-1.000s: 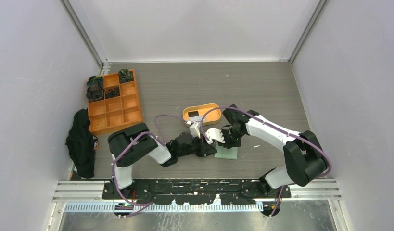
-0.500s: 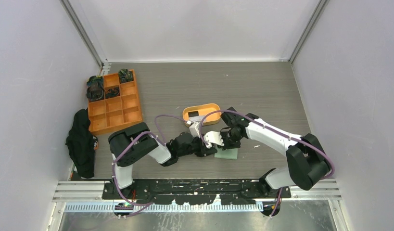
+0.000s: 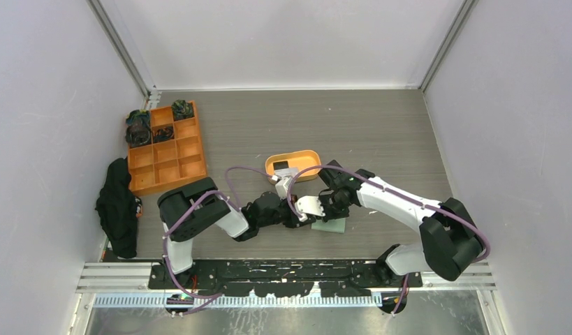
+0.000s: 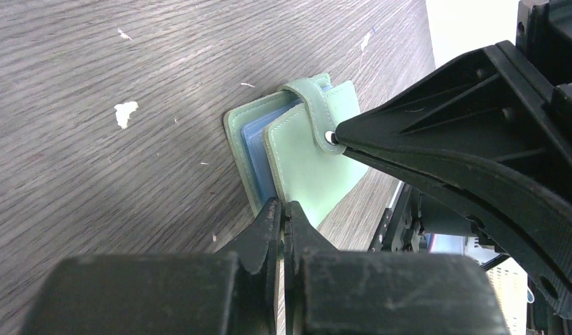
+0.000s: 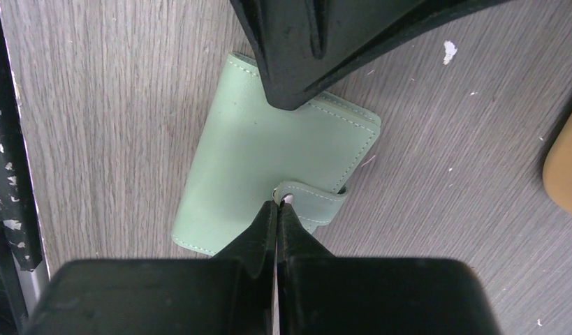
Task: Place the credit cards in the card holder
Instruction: Close the card holder at the center of the board.
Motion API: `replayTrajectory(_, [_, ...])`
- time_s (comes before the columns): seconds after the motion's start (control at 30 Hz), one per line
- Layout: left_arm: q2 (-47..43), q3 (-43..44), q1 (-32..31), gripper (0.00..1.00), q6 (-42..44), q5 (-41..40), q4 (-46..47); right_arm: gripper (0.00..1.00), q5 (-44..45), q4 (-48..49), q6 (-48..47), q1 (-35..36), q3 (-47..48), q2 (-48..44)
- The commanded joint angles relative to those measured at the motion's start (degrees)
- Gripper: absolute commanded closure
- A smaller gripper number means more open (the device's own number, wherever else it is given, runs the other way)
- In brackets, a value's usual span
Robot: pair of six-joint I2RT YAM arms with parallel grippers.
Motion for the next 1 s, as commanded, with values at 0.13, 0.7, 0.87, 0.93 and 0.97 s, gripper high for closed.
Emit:
replayTrajectory(0.13, [1.71, -0.13, -0.28, 1.0, 0.3, 0.84, -1.99, 0.99, 3.24, -0.95, -1.23, 2.8, -2.52, -1.36])
replayTrajectory(0.7, [2.61, 0.23, -0.29, 1.0, -0.35, 1.75, -0.94, 0.99, 11.07, -1.54, -1.57, 11.25, -7.47, 1.03])
replayTrajectory(0.87, [2.93, 0.08, -0.32, 1.0, -0.74, 1.98, -0.03, 0.99, 11.26, -3.0, -1.57, 11.81, -9.22, 0.76])
replayTrajectory(0.93, [3.05, 0.2, -0.29, 1.0, -0.95, 2.25, 0.1, 0.99, 11.33, -3.33, -1.16, 11.9, -9.64, 0.71])
replayTrajectory(0.97, [3.06, 0.29, -0.27, 1.0, -1.07, 2.4, 0.26, 0.99, 11.47, -3.42, -0.77, 11.89, -9.88, 0.65])
